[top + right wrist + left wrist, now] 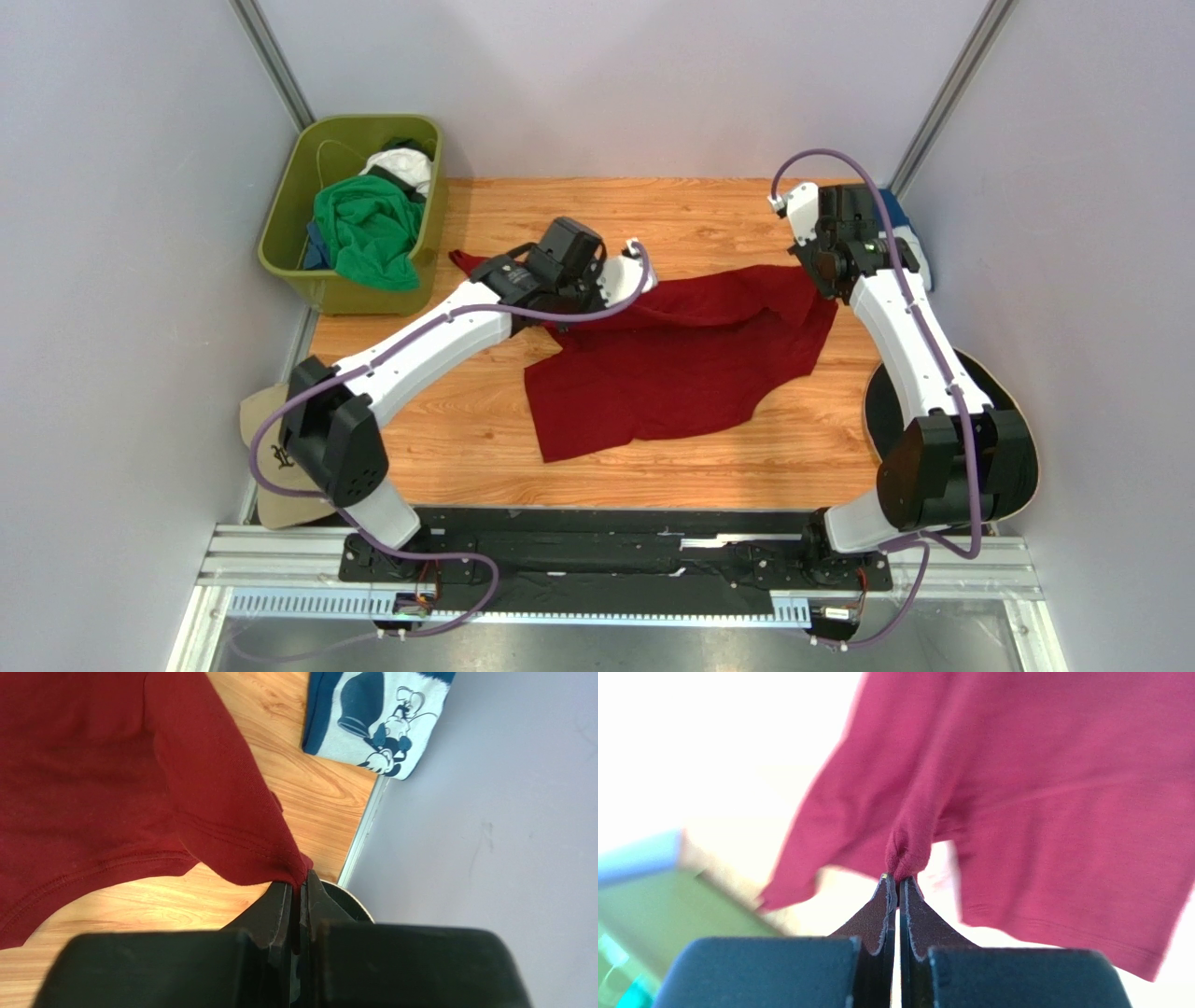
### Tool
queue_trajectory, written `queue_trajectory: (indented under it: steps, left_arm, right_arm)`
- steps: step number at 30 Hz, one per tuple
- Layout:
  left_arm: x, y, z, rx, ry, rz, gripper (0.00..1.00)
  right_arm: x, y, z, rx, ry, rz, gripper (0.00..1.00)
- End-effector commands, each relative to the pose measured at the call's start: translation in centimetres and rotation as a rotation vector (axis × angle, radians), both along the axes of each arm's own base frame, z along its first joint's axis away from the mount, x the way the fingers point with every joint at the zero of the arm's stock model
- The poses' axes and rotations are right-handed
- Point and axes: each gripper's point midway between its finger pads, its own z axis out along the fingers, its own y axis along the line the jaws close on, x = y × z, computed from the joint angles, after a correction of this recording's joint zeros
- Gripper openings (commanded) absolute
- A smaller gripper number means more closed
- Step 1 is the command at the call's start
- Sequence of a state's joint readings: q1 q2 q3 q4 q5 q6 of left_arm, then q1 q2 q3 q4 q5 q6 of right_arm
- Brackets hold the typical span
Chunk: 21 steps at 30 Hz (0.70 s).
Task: Fold and stack the t-shirts
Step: Flatten the tshirt out
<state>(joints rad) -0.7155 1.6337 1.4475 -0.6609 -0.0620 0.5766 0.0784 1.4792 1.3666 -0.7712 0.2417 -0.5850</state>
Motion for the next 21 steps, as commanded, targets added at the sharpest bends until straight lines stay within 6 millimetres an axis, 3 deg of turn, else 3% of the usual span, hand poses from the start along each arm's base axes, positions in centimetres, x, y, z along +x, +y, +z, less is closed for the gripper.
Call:
queue_trajectory:
  steps: [1, 2, 3, 4, 6, 8, 9, 11, 13, 16, 20, 21]
  left_arm:
    - [3.8, 5.4, 7.5, -0.117, -0.226, 0.226, 0.0]
    - [4.1, 6.7, 10.3, -0.166, -0.297, 0.266, 0.0]
    - [4.3, 7.8, 11.8, -0.203, -0.33, 0.302, 0.0]
    - [4.7, 9.9, 13.7, -0.231, -0.376, 0.352, 0.0]
    - [4.0, 12.3, 19.1, -0.318, -0.494, 0.397, 0.0]
    - [3.1, 14.9, 22.8, -0.344, -0.585, 0.443, 0.0]
    - [2.7, 15.6, 24.9, -0.346, -0.636, 0.443, 0.0]
    - [2.1, 16.5, 26.3, -0.321, -0.66, 0.455, 0.0]
    - [1.7, 16.7, 27.7, -0.323, -0.675, 0.457, 0.0]
    - [1.1, 16.9, 27.7, -0.319, -0.663, 0.452, 0.0]
    - [-0.9, 17.6, 29.0, -0.351, -0.697, 0.446, 0.0]
    - [-1.4, 17.8, 29.6, -0.363, -0.708, 0.446, 0.0]
  right_arm:
    - [0.4, -0.3, 6.0, -0.018, -0.129, -0.008, 0.0]
    - [0.5, -0.3, 6.8, -0.015, -0.145, -0.011, 0.0]
    - [0.5, -0.3, 7.6, -0.013, -0.159, -0.017, 0.0]
    - [0.8, -0.3, 9.9, -0.005, -0.217, -0.018, 0.0]
    - [0.9, -0.3, 12.3, 0.0, -0.274, -0.024, 0.0]
    - [1.1, 0.0, 15.4, 0.027, -0.353, -0.017, 0.0]
    - [1.0, 0.2, 15.9, 0.036, -0.357, -0.01, 0.0]
    - [1.2, 0.9, 17.5, 0.072, -0.378, 0.009, 0.0]
    - [0.7, 1.2, 17.3, 0.093, -0.34, 0.012, 0.0]
    - [-0.3, 1.6, 17.6, 0.124, -0.34, 0.025, 0.0]
    - [-2.6, 1.9, 19.2, 0.126, -0.379, 0.065, 0.0]
    - [-3.6, 1.9, 20.6, 0.126, -0.413, 0.074, 0.0]
